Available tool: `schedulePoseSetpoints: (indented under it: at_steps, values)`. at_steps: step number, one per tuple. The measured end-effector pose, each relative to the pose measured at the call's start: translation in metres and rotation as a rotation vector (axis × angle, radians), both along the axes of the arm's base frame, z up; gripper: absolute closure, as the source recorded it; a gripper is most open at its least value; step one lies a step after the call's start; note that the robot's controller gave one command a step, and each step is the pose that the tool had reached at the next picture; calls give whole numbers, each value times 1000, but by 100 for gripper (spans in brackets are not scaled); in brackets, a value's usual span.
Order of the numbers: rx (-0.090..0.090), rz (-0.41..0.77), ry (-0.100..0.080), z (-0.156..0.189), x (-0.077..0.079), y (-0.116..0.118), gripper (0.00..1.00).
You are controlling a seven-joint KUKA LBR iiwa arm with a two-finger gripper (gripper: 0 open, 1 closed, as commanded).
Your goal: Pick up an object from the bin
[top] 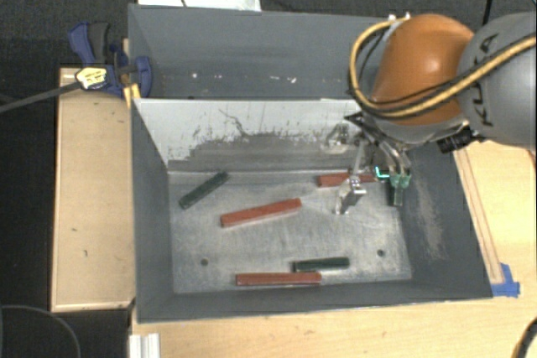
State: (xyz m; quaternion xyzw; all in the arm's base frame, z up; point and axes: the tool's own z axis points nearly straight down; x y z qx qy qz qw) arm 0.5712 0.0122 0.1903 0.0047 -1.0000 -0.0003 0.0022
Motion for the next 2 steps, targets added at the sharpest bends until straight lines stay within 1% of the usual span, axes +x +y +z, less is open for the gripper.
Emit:
schedulePoseSetpoints:
  at_steps: [1,2]
  values:
    - [0,0,-8,4,2,0,0]
    - [0,18,-10,-115,13,71,100]
